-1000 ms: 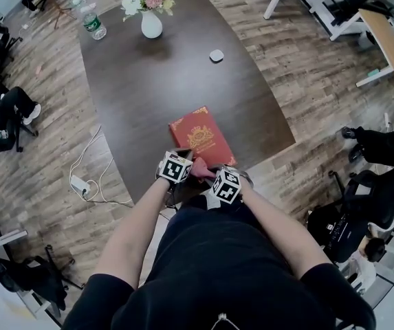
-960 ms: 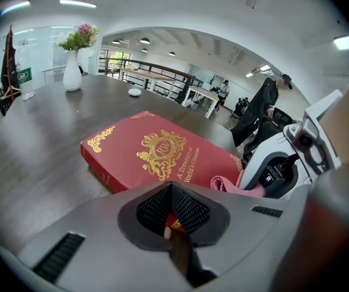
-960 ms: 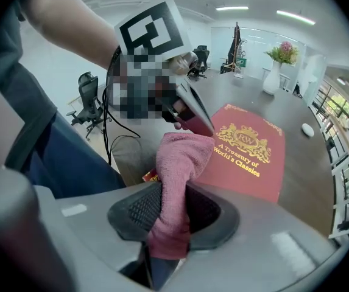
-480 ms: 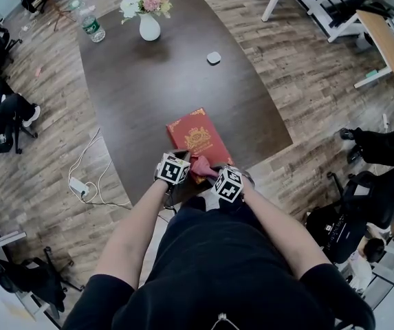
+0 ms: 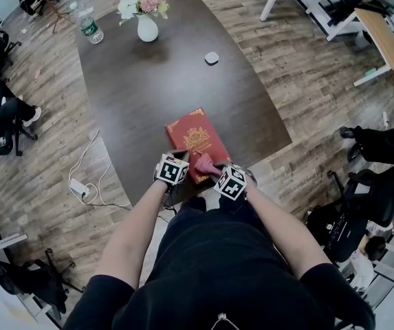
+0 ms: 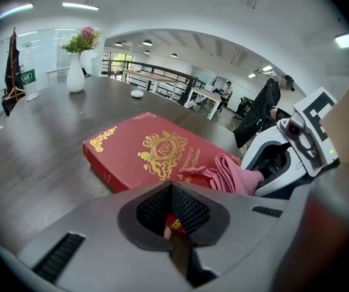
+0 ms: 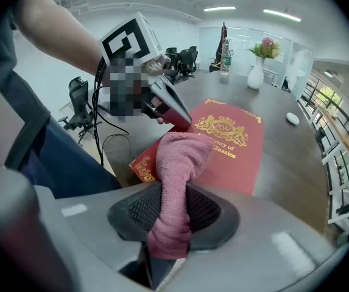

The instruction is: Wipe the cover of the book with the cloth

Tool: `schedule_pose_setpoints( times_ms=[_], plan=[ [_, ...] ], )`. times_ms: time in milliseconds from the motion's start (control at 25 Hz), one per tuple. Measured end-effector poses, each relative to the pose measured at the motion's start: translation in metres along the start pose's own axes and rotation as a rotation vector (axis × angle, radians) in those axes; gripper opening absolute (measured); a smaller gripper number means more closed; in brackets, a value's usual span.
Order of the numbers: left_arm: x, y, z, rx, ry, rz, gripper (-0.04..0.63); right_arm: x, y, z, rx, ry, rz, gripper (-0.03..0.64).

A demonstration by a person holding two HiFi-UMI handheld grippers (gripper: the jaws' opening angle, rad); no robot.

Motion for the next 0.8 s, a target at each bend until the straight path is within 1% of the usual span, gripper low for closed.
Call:
schedule_pose_setpoints(
  times_ms=[400,800],
  plan=[
    [0.0,0.0,0.0,0.002,-0.005,-0.002,-0.005,0.015,0.009,0.01,0.007,-0.038,0.04,0.114],
    [0.0,-0.001,0.0,-0.001,-0.006,-0.007,-0.005,0.024,0.013,0.017,0.008,-0.058,0.055,0.114]
  ],
)
Point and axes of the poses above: the fingertips, and each gripper's own axes: y backward along the fingers, x to its right, z out of its underside, the point moved 9 cm from there along y, backward along the fingers, and after that the axes turned 1 degree about -y, right-handed, at the moved point
